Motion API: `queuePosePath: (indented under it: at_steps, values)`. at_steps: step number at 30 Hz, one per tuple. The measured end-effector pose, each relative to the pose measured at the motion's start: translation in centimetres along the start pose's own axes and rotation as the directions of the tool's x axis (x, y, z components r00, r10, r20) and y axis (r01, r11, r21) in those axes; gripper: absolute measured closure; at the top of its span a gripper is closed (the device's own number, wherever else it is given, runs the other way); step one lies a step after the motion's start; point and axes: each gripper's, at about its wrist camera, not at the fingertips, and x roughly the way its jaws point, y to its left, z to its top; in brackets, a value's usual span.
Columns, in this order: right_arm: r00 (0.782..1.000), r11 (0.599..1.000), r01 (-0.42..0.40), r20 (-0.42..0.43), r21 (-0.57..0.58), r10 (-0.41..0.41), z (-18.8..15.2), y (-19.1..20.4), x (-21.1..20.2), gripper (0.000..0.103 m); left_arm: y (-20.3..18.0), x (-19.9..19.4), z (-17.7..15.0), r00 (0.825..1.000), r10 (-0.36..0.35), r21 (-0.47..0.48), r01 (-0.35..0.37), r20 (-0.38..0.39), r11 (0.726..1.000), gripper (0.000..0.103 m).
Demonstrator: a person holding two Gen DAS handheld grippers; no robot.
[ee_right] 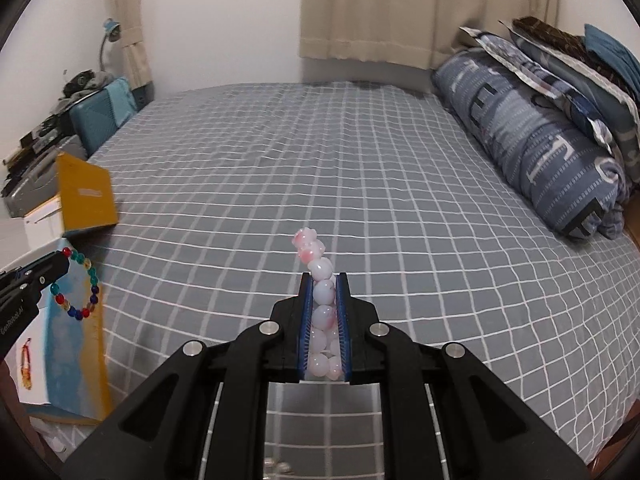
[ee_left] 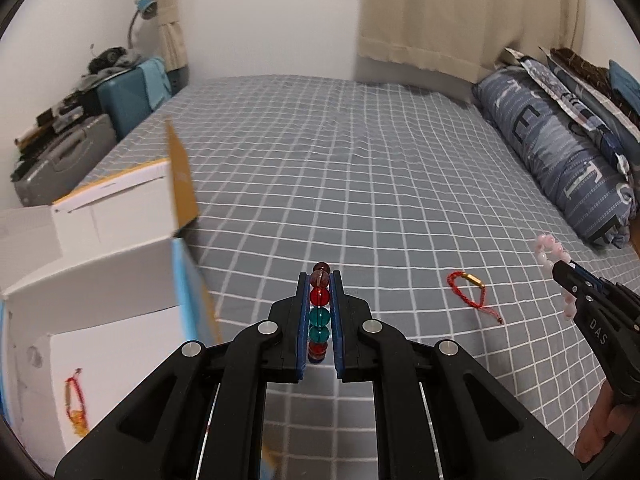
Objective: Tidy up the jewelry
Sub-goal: 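Lift both bracelets and carry them over the white box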
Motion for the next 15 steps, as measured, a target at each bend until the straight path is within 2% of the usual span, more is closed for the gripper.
queuePosePath:
  at_steps: [8,15]
  values:
    - [0.998,0.998,-0.052,0.015,-0.038,0.053,0.2,6.3,-2.3,0.092,5.0,-2.7,-1.0,0.998,0.052,-0.049,-0.051,0.028,0.997,0.094]
    - [0.989,0.986,-0.145,0.023,-0.088,0.147,0.4,12.9,-3.7,0.092,9.4,-5.2,-1.8,0.994,0.103,-0.098,-0.098,0.044,0.990,0.094]
